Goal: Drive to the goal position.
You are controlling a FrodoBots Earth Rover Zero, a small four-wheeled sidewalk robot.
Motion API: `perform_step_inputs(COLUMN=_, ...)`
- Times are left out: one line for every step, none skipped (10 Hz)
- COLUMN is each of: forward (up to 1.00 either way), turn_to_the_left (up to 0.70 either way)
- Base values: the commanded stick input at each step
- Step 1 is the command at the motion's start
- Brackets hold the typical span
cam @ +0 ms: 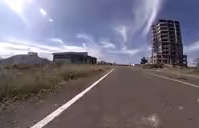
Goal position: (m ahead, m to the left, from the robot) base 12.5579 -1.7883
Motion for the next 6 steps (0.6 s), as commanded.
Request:
perform_step_inputs(forward=0.0, turn_to_the_left=0.0)
perform_step_inputs(forward=0.0, turn_to_the_left=0.0)
perform_step_inputs(forward=0.0, turn_to_the_left=0.0)
perform_step_inputs(forward=0.0, turn_to_the_left=0.0)
perform_step_inputs(forward=0.0, turn_to_the_left=0.0)
perform_step_inputs(forward=0.0, turn_to_the_left=0.0)
